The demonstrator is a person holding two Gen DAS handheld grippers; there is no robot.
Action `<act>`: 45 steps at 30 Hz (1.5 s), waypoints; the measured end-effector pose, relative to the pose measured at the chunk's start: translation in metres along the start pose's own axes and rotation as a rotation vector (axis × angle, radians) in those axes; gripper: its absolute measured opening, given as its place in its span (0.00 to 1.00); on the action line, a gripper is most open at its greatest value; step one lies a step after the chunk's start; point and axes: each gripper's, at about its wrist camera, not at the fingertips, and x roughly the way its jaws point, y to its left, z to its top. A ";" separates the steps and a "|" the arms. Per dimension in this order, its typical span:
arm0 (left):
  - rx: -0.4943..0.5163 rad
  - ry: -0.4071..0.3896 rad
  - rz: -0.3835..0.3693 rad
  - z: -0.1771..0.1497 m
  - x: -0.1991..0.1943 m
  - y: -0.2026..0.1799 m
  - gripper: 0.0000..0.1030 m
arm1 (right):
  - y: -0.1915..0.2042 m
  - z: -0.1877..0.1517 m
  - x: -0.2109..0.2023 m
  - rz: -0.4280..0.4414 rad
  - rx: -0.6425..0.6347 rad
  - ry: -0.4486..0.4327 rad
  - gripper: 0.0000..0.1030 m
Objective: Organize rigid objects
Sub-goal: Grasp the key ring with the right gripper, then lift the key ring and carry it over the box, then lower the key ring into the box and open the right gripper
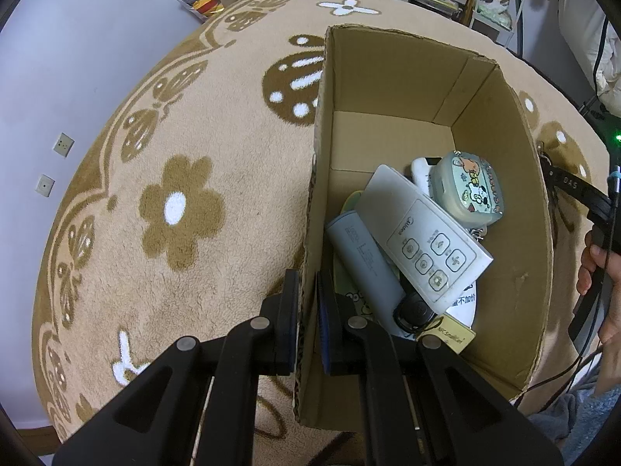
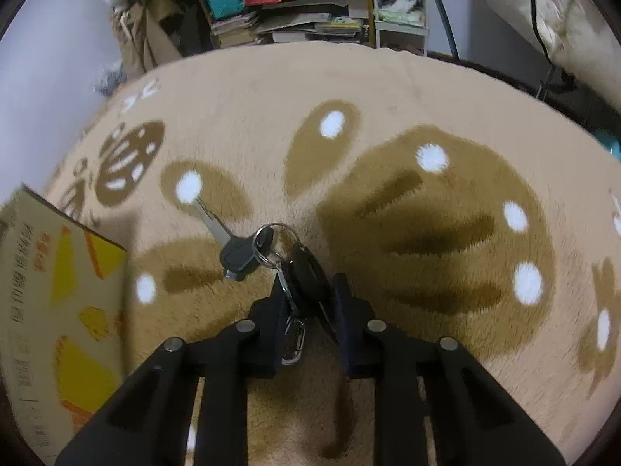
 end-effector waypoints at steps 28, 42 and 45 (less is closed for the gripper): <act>-0.004 0.002 -0.010 0.000 0.000 0.002 0.08 | 0.096 0.026 -0.122 0.425 -0.112 -0.205 0.17; -0.005 -0.006 -0.016 0.000 -0.002 0.002 0.08 | 0.164 -0.015 -0.104 0.423 -0.338 -0.079 0.17; -0.006 -0.011 -0.020 -0.001 -0.004 0.003 0.08 | 0.169 -0.021 -0.098 0.392 -0.363 -0.056 0.17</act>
